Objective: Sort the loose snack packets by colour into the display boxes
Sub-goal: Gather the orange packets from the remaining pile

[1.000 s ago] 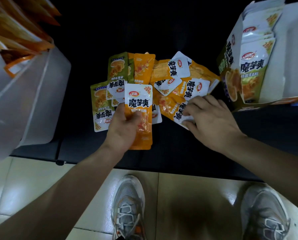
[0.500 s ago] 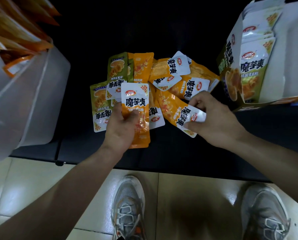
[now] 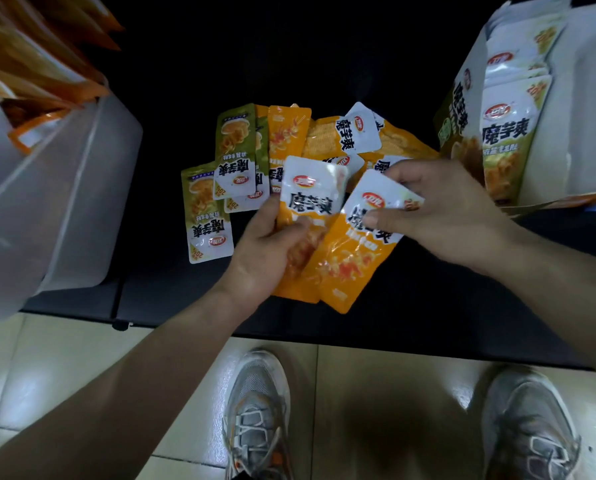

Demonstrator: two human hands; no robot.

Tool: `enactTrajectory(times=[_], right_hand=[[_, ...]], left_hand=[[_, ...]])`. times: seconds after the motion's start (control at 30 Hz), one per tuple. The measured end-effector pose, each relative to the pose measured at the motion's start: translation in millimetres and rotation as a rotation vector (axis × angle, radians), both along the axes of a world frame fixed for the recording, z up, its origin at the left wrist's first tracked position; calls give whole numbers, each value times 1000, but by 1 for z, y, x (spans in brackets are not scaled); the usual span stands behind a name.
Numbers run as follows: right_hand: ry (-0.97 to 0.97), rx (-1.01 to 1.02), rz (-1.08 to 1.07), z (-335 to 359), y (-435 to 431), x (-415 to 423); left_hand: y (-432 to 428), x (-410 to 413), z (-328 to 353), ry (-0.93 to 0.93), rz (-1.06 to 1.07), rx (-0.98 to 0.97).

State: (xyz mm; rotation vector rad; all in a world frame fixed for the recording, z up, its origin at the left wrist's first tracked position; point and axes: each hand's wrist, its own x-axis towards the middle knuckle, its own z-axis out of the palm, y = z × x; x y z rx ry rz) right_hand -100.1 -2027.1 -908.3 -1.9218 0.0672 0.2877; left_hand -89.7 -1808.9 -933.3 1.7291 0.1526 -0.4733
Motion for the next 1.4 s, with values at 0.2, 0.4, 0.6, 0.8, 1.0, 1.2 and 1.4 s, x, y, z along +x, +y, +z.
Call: enactTrajectory(times=[0.2, 0.4, 0.6, 0.8, 1.0, 1.2, 1.4], right_hand=[[-169, -278, -229, -20, 20, -2], [-159, -837, 232, -52, 1, -7], [-243, -951, 126, -57, 3, -28], [-18, -992, 43, -44, 6, -25], [98, -915, 55, -37, 8, -19], [122, -665, 69, -37, 1, -18], [4, -275, 86, -8, -17, -27]], left_hand=[[-8, -11, -5, 3, -293, 137], [7, 4, -7, -26, 9, 218], [17, 5, -15, 28, 139, 222], [17, 1, -18, 34, 110, 236], [18, 3, -20, 12, 106, 224], [19, 4, -21, -40, 66, 258], [32, 15, -8, -151, 161, 281]])
